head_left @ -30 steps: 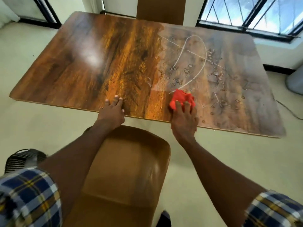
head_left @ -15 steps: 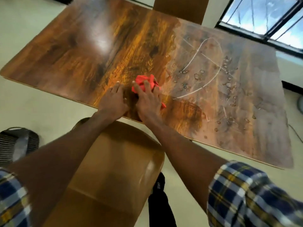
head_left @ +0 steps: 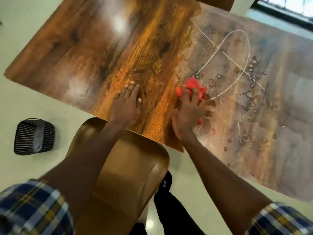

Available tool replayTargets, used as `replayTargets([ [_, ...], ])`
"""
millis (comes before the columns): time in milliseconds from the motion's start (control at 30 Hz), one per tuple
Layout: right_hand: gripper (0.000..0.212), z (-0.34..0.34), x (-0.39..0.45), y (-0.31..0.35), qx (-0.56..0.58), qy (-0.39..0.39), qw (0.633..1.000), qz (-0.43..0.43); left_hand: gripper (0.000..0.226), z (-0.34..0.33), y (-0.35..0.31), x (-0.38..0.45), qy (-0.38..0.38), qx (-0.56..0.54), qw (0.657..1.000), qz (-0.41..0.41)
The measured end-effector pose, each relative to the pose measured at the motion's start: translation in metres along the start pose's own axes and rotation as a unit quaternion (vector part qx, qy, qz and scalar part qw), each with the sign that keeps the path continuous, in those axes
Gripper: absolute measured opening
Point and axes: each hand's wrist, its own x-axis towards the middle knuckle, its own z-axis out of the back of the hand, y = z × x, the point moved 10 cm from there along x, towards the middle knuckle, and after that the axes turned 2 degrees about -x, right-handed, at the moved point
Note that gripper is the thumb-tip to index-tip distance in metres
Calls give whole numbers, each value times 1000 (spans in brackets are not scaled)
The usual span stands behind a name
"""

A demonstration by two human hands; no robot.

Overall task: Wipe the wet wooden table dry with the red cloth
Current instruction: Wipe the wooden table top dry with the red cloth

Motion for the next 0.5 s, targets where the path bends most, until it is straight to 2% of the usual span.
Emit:
replayTargets([
  [133,69,-43,25,104,-6,72,982,173,59,4,-14,9,15,7,999,38],
  [167,64,-56,28,118,-21,112,971,212,62,5,-17,8,23,24,999,38],
  [233,57,-73,35,114,-31,183,953,239,67,6,-20,7,45,63,996,34],
  [333,63,-57,54,60,-25,151,971,181,66,8,-22,8,54,86,994,37],
  [433,75,-24,68,-24,-31,90,995,37,65,10,-21,6,61,98,993,37],
  [500,75,-4,70,-69,-23,61,997,-51,63,14,-23,6,62,106,992,36],
])
